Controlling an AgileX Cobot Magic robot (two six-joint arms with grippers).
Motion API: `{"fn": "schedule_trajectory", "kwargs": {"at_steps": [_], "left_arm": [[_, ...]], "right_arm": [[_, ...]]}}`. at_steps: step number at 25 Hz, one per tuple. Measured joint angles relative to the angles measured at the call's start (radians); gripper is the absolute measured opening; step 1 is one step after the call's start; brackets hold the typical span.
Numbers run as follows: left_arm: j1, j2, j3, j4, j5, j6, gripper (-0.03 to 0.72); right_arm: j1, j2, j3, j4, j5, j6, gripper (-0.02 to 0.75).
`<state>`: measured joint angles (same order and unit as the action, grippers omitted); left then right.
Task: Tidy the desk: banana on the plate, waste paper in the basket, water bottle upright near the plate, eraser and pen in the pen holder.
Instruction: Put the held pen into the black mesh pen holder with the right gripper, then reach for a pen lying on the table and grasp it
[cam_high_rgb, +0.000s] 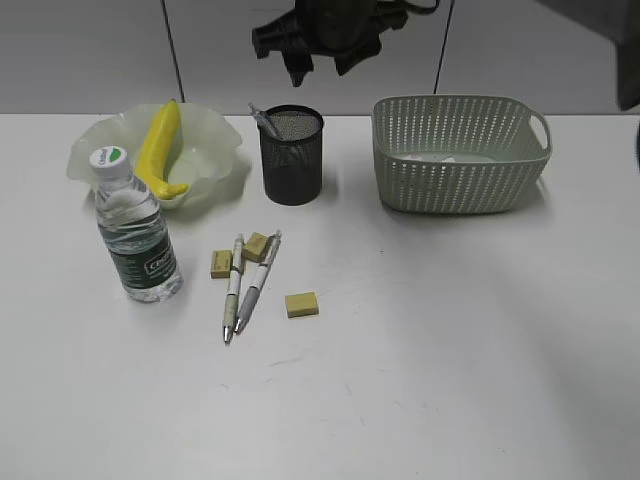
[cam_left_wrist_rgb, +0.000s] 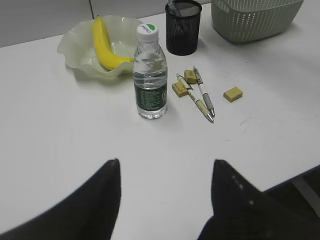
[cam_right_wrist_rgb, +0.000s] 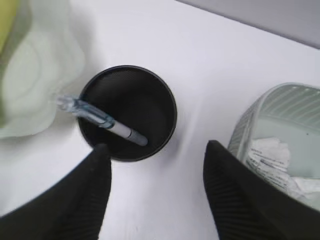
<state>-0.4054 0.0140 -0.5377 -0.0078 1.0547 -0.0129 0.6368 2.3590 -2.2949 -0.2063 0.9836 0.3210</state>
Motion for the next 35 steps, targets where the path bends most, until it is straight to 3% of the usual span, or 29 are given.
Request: {"fn": "schedule_trajectory", "kwargs": {"at_steps": [8, 17, 35], "left_arm": [[0.0, 0.0, 0.0, 0.0, 0.0, 0.0, 0.43], [0.0, 0.0, 0.0, 0.0, 0.0, 0.0, 0.43], [0.0, 0.0, 0.0, 0.0, 0.0, 0.0, 0.43]], "right_arm": [[0.0, -0.17, 0.0, 0.025, 0.214, -0.146, 0.454], [0.0, -0.522, 0.192, 0.122, 0.225, -0.214, 0.402], [0.0, -1.456, 1.305, 0.119, 0.23, -0.224, 0.382]]}}
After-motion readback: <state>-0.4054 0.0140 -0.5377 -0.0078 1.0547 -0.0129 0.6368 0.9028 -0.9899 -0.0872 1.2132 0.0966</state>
